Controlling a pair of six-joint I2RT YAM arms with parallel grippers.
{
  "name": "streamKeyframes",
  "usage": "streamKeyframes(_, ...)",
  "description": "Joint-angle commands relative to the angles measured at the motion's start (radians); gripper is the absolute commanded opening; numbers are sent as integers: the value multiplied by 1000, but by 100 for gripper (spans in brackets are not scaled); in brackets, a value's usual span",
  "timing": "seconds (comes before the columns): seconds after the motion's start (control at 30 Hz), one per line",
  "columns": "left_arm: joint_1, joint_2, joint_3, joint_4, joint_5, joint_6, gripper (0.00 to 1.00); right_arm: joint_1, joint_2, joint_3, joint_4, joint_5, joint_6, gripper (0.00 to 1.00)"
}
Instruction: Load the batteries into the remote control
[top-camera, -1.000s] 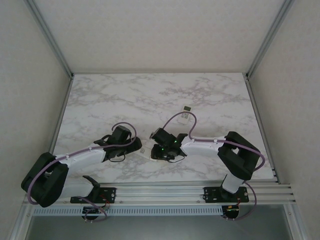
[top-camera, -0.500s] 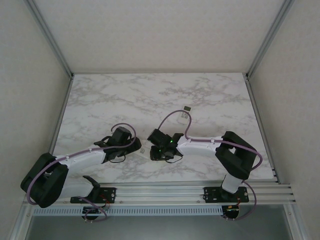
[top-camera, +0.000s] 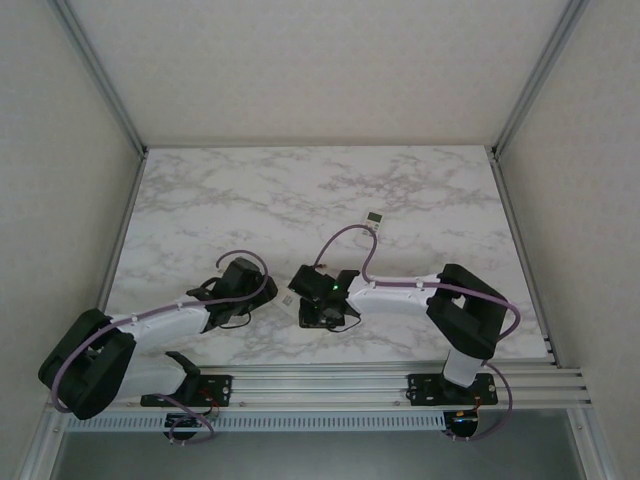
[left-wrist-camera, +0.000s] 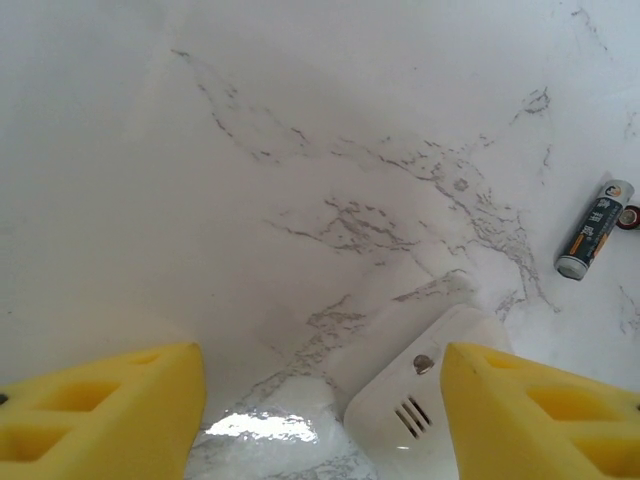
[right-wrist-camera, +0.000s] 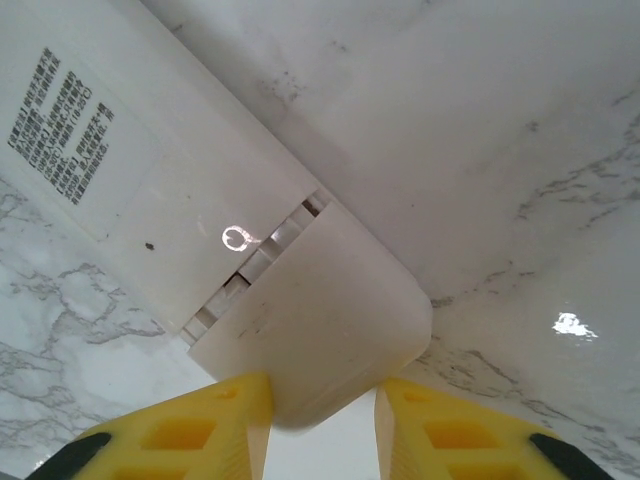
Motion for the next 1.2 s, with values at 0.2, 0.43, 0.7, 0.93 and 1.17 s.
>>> streamKeyframes(0.2,-58,87,-30,139,231,-16,63,-29,101,26,-103,8,-62,30)
streamKeyframes(0.43,-83,137,5,162,274,22,62,-106,119,101,-54,-25,-91,28)
streamKeyframes(0.7,-130,217,26,225,303,4,61,-128,156,214,5,-98,-149,28)
streamKeyframes(0.93,-140,184,47,161,204,-12,67,-132,-28,146,-11,46,-199,44)
streamKeyframes(1.17,-133,8,93,-57,-45,16,92,-127,-209,-54,96,172,-599,78)
